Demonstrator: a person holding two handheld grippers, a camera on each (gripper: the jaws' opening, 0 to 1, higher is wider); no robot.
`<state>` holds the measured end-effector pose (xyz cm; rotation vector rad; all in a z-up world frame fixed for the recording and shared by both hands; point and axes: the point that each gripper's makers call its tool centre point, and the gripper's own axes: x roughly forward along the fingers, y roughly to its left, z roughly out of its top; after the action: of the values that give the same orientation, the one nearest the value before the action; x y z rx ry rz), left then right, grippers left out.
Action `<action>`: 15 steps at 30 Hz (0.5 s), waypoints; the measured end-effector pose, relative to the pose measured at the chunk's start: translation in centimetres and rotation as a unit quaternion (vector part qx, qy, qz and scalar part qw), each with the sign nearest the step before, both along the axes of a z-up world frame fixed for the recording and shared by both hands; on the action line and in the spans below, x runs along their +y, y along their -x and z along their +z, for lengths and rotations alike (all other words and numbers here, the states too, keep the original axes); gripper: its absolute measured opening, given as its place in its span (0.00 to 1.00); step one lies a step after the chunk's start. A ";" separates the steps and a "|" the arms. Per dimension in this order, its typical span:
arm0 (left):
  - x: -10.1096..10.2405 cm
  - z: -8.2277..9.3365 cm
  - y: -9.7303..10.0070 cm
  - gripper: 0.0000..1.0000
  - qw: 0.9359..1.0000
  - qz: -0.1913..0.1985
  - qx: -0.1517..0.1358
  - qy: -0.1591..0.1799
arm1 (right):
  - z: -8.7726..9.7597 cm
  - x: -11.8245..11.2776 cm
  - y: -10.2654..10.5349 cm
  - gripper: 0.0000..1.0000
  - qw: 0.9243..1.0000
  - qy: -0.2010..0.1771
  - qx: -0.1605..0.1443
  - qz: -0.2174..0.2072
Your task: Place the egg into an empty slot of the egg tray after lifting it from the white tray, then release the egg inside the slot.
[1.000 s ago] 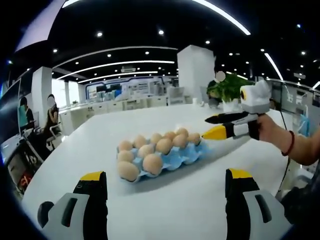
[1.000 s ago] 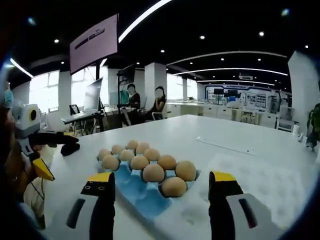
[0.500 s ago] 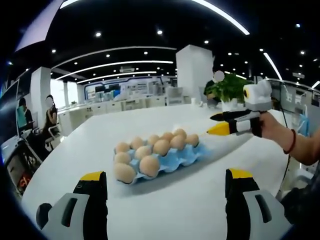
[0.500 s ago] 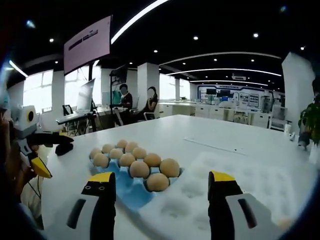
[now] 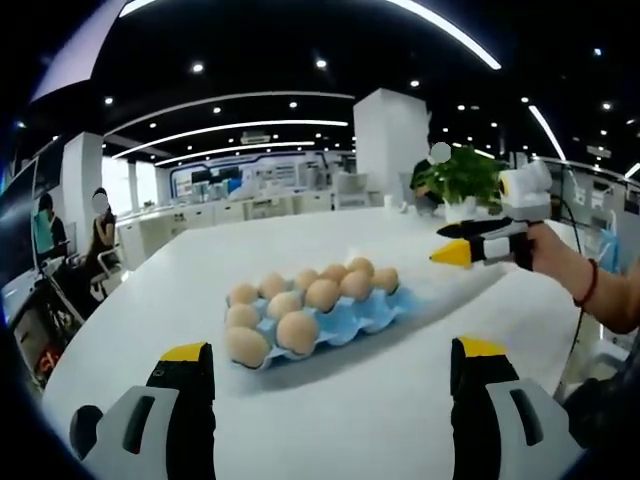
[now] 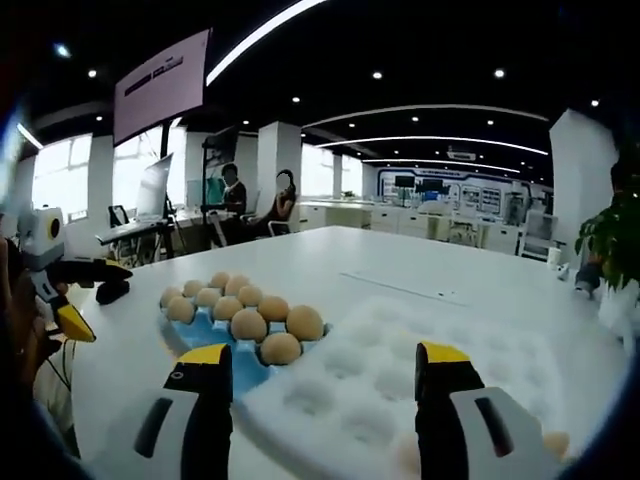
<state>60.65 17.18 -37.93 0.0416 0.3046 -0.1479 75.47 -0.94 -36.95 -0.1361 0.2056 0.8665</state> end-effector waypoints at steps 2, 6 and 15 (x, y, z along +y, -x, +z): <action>-0.1 0.1 0.0 1.00 1.000 -0.002 -0.001 0.000 | -0.1 -0.5 -0.2 0.77 1.000 0.004 0.001 -0.003; 0.2 0.2 0.1 1.00 1.000 0.002 -0.001 -0.003 | 0.0 -1.5 -0.1 0.77 1.000 -0.001 0.005 -0.008; 0.1 0.1 0.1 1.00 1.000 0.000 -0.001 -0.005 | -0.3 -3.8 -0.4 0.74 1.000 0.001 0.008 -0.030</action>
<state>60.59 17.26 -37.87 0.0512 0.3038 -0.1467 75.90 -4.78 -37.27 -0.1240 0.2234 0.8069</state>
